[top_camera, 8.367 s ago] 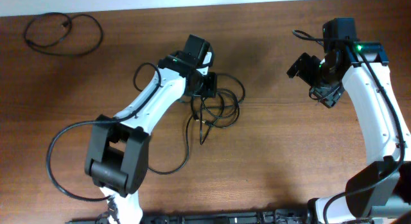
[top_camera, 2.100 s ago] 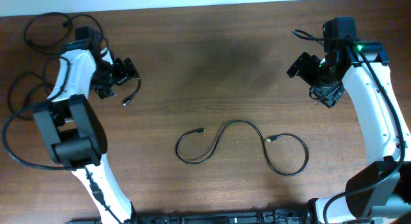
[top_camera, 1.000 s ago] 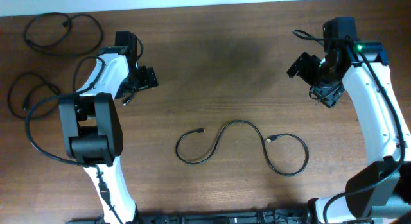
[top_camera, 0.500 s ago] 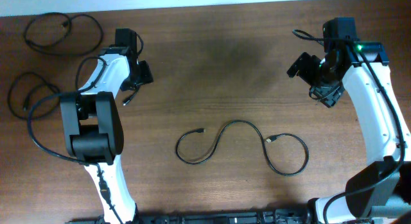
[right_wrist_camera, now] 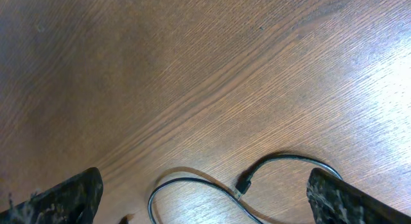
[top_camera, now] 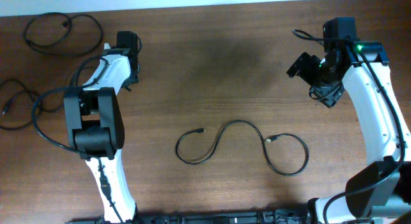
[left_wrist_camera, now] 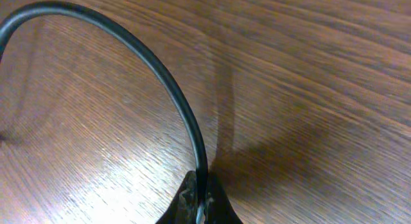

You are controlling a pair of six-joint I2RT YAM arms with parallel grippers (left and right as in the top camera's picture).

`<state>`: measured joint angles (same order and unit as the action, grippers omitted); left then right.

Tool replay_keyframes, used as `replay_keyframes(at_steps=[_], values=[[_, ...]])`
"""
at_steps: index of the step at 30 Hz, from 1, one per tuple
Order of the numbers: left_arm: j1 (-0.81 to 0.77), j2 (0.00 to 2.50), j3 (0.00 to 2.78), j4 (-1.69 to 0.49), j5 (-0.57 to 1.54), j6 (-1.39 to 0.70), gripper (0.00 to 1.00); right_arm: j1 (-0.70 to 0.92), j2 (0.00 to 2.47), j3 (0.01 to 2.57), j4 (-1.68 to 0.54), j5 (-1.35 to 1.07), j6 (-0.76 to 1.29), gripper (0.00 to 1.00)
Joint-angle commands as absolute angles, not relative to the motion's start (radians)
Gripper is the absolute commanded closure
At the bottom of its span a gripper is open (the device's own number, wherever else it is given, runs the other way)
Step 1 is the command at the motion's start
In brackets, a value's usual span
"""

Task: Untangle cables
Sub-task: 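Move the left gripper right toward the center cable, then lower the left gripper and grasp the center black cable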

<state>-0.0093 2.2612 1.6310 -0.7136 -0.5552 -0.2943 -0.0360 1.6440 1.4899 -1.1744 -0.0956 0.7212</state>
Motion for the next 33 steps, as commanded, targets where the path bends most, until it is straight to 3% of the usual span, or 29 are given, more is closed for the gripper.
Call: replay_keyframes(at_steps=[1, 3, 4, 5, 7, 8, 9, 11, 13, 14, 20, 23, 33], values=[[0.045, 2.277, 1.685, -0.72, -0.438, -0.218, 1.0, -0.04, 1.639, 1.502, -1.174, -0.086, 0.714, 0.02], [0.055, 2.272, 1.706, -0.735, -0.334, -0.184, 0.96, -0.04, 1.639, 1.502, -1.174, -0.086, 0.714, 0.02], [0.054, 2.266, 1.733, -0.746, -0.299, -0.185, 0.84, -0.04, 1.639, 1.502, -1.174, -0.086, 0.714, 0.02], [0.054, 2.257, 1.771, -0.767, -0.29, -0.185, 0.79, -0.04, 1.639, 1.502, -1.174, -0.086, 0.714, 0.02], [0.054, 2.24, 1.847, -0.822, -0.278, -0.186, 0.53, -0.04, 1.639, 1.502, -1.174, -0.086, 0.713, 0.02], [0.054, 2.213, 1.921, -0.9, -0.157, -0.185, 0.09, -0.04, 1.639, 1.502, -1.174, -0.086, 0.714, 0.02], [0.054, 2.194, 1.963, -0.963, -0.031, -0.185, 0.01, -0.04, 1.639, 1.502, -1.174, -0.086, 0.713, 0.02], [0.052, 2.164, 1.997, -1.051, 0.253, -0.184, 0.01, -0.04, 1.639, 1.502, -1.174, -0.086, 0.713, 0.02], [0.022, 2.162, 1.994, -1.116, 0.572, -0.044, 0.01, -0.04, 1.639, 1.502, -1.174, -0.086, 0.714, 0.02], [-0.023, 2.163, 1.991, -1.161, 0.612, 0.045, 0.01, -0.04, 1.639, 1.502, -1.174, -0.086, 0.714, 0.02], [-0.247, 2.163, 1.991, -1.298, 0.455, 0.107, 0.01, -0.04, 1.639, 1.502, -1.174, -0.086, 0.714, 0.02], [-0.259, 2.163, 1.991, -1.38, 0.324, 0.106, 0.01, -0.04, 1.639, 1.502, -1.174, -0.086, 0.714, 0.02], [-0.302, 2.164, 1.991, -1.414, 0.325, 0.072, 0.01, -0.049, 1.639, 1.502, -1.219, -0.166, 0.687, 0.02]])
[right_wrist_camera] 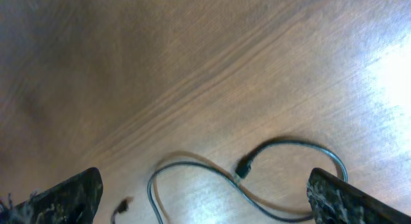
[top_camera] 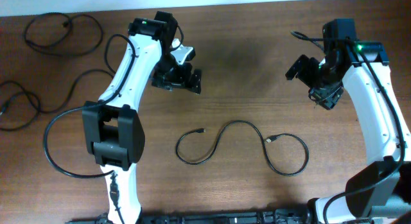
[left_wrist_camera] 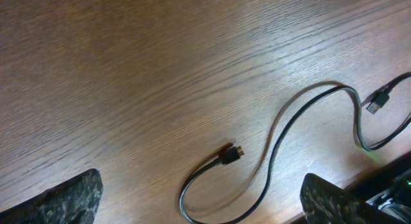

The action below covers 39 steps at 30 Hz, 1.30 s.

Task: Untangle cables
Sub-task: 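Lower the left gripper and grasp the center black cable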

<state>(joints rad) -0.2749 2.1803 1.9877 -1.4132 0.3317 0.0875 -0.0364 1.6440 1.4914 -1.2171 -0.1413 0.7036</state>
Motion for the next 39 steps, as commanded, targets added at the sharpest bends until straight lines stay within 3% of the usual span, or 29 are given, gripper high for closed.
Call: replay_keyframes(at_steps=[1, 8, 15, 19, 24, 31, 39], values=[[-0.313, 2.163, 1.99, -1.415, 0.324, 0.049, 0.01, -0.076, 1.639, 1.506, -1.219, -0.144, 0.687, 0.02], [-0.448, 2.164, 1.988, -1.411, 0.324, 0.05, 0.01, -0.351, 1.639, 1.501, -1.246, -0.106, 0.687, 0.02], [-0.5, 2.164, 1.987, -1.455, 0.19, -0.007, 0.05, -0.355, 1.641, 1.495, -1.242, -0.067, 0.688, 0.01], [-0.517, 2.163, 1.987, -1.551, 0.264, 0.112, 0.05, -0.355, 1.641, 1.495, -1.242, -0.067, 0.688, 0.02], [-0.521, 2.127, 1.987, -1.673, 0.266, 0.111, 0.02, -0.355, 1.641, 1.495, -1.242, -0.067, 0.688, 0.02], [-0.521, 1.867, 1.978, -1.689, 0.262, 0.163, 0.01, -0.355, 1.641, 1.495, -1.242, -0.067, 0.688, 0.02], [-0.522, 1.819, 1.767, -1.622, 0.304, 0.17, 0.0, -0.355, 1.641, 1.495, -1.242, -0.067, 0.688, 0.02]])
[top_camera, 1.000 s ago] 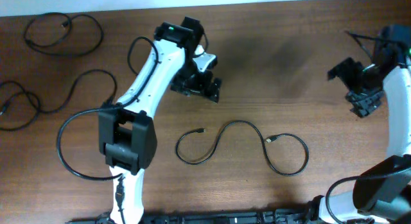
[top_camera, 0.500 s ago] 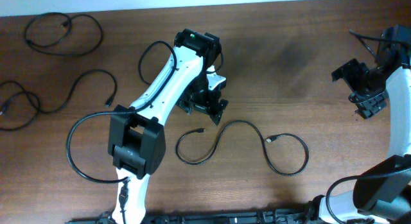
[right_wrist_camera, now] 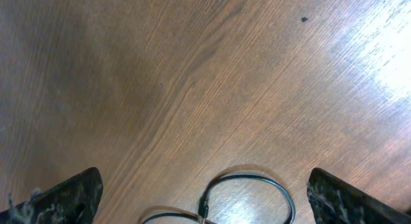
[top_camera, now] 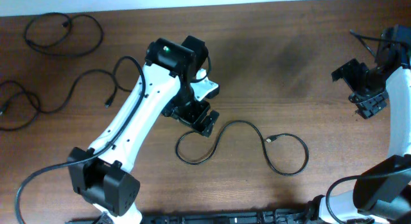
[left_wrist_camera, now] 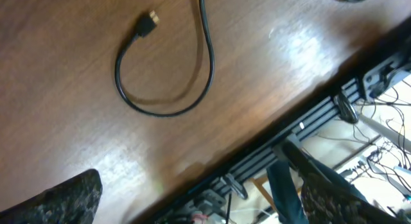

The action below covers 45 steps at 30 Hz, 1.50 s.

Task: Untangle cables
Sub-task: 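Lower the left gripper and grasp the center black cable, then drag the grasped cable left toward the lower-left table area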

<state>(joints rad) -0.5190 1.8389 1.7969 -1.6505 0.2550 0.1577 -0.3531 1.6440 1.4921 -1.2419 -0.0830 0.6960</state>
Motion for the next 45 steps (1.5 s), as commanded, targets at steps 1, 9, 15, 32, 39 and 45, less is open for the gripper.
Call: replay_keyframes(at_steps=[1, 9, 15, 32, 39, 45], values=[[-0.522, 1.818, 1.767, -1.604, 0.346, 0.17, 0.01, -0.355, 1.641, 1.495, -1.242, -0.067, 0.688, 0.02], [-0.521, 1.75, 1.766, -1.434, 0.247, 0.065, 0.0, -0.355, 1.641, 1.495, -1.242, -0.067, 0.688, 0.02], [-0.522, 1.75, 1.74, -1.383, 0.16, 0.038, 0.01, -0.355, 1.641, 1.495, -1.242, -0.067, 0.688, 0.02], [-0.779, 1.786, 1.209, -0.577, 0.11, 0.061, 0.16, -0.355, 1.641, 1.495, -1.242, -0.067, 0.688, 0.01], [-0.779, 1.906, 1.209, -0.523, 0.122, 0.129, 0.21, -0.355, 1.641, 1.495, -1.242, -0.067, 0.688, 0.02], [-0.779, 1.993, 1.209, -0.523, 0.025, 0.175, 0.44, -0.355, 1.641, 1.495, -1.242, -0.067, 0.688, 0.01]])
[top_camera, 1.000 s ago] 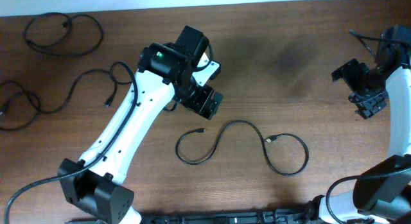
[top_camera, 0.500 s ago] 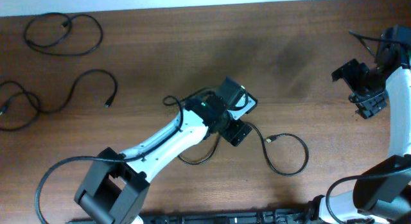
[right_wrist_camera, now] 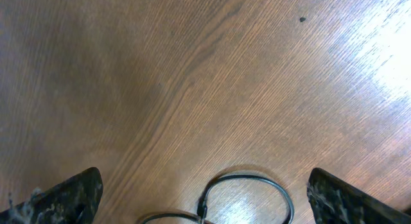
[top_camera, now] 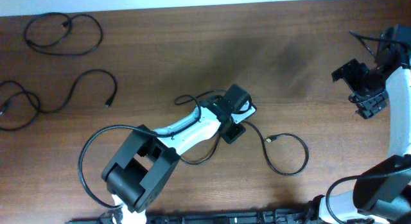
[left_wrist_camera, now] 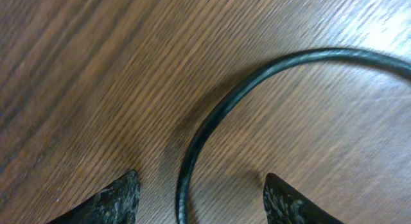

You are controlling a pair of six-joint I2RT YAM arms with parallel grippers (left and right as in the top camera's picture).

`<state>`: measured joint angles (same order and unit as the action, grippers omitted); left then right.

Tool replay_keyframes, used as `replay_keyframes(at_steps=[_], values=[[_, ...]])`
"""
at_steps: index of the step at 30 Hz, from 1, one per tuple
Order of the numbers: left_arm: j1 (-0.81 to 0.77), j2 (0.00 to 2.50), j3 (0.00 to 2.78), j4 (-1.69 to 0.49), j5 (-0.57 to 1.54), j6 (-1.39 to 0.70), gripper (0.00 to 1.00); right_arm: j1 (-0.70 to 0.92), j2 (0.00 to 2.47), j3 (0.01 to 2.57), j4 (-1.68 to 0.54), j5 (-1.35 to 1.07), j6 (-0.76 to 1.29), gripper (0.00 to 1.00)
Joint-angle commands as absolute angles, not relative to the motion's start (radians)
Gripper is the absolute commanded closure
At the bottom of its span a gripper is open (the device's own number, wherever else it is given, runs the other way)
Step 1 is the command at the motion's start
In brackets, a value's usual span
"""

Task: Untangle cables
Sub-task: 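Drag the grasped cable left toward the lower-left table area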

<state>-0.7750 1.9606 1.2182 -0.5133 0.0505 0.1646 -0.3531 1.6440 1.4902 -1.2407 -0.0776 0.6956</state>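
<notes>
One black cable (top_camera: 290, 165) lies in an S across the middle of the table, a plug (top_camera: 270, 140) at its right loop. My left gripper (top_camera: 232, 126) is low over the cable's middle arch. In the left wrist view its fingers (left_wrist_camera: 119, 199) stand open on either side of the cable (left_wrist_camera: 212, 118), which runs between them. My right gripper (top_camera: 365, 90) hangs open at the far right edge, off the cable. The right wrist view shows the cable's right loop (right_wrist_camera: 286, 195) far below the open right gripper (right_wrist_camera: 205, 179).
A coiled black cable (top_camera: 63, 35) lies at the back left corner. Another black cable (top_camera: 70, 89) and a third (top_camera: 14, 107) lie along the left side. The left arm's own lead (top_camera: 192, 99) arches above the arm.
My left gripper was high over the cable's left loop. It is now further right and down at the table, open around the cable's middle arch. The right arm has not moved.
My left gripper was shut on a black cable at the far left. Then it was open toward the centre, that cable left lying at the left. It stood above the S cable, and now straddles it. My right gripper has gone to the right edge.
</notes>
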Motion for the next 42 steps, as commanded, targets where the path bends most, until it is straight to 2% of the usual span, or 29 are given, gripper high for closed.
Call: replay_keyframes(at_steps=[1, 2, 3, 6, 8, 11, 14, 16, 19, 21, 26, 28, 31, 34, 37, 39, 42], values=[[-0.779, 1.993, 1.209, -0.524, 0.015, 0.175, 0.66, -0.355, 1.641, 1.495, -1.242, -0.067, 0.688, 0.02], [-0.779, 1.993, 1.21, -0.524, 0.006, 0.175, 0.89, -0.355, 1.641, 1.495, -1.242, -0.067, 0.688, 0.02], [-0.779, 1.991, 1.216, -0.53, 0.002, 0.174, 1.0, -0.355, 1.641, 1.495, -1.242, -0.067, 0.688, 0.02], [-0.775, 1.895, 1.276, -0.597, -0.001, 0.142, 1.0, -0.355, 1.641, 1.495, -1.242, -0.067, 0.688, 0.02], [-0.741, 1.678, 1.293, -0.599, -0.018, 0.067, 1.0, -0.355, 1.641, 1.495, -1.242, -0.067, 0.688, 0.02], [-0.566, 1.408, 1.293, -0.611, -0.023, -0.167, 1.0, -0.355, 1.641, 1.495, -1.242, -0.067, 0.688, 0.02], [-0.279, 1.174, 1.293, -0.657, -0.023, -0.464, 1.0, -0.355, 1.641, 1.495, -1.242, -0.067, 0.688, 0.02], [-0.134, 1.064, 1.293, -0.693, -0.023, -0.486, 1.0, -0.355, 1.641, 1.495, -1.242, -0.067, 0.688, 0.02], [-0.017, 0.941, 1.293, -0.698, -0.094, -0.522, 1.0, -0.355, 1.641, 1.495, -1.242, -0.067, 0.688, 0.02], [0.048, 0.907, 1.293, -0.751, -0.218, -0.684, 1.0, -0.355, 1.641, 1.495, -1.242, -0.067, 0.688, 0.02], [0.273, 1.0, 1.293, -0.841, -0.224, -0.71, 1.0, -0.355, 1.641, 1.495, -1.242, -0.067, 0.688, 0.02], [0.41, 1.09, 1.293, -0.893, -0.221, -0.855, 1.0, -0.355, 1.641, 1.495, -1.242, -0.067, 0.688, 0.02], [0.65, 1.187, 1.293, -0.906, -0.075, -1.002, 1.0, -0.355, 1.641, 1.495, -1.242, -0.067, 0.688, 0.02], [0.866, 1.223, 1.293, -0.802, 0.02, -1.005, 1.0, -0.355, 1.641, 1.495, -1.242, -0.067, 0.688, 0.02], [0.913, 1.223, 1.293, -0.665, 0.089, -0.975, 1.0, -0.355, 1.641, 1.495, -1.242, -0.067, 0.688, 0.02], [0.913, 1.223, 1.293, -0.49, 0.283, -0.84, 1.0, -0.355, 1.641, 1.495, -1.242, -0.067, 0.688, 0.02], [0.913, 1.223, 1.293, -0.525, 0.256, -0.802, 1.0, -0.355, 1.641, 1.495, -1.242, -0.067, 0.688, 0.01]])
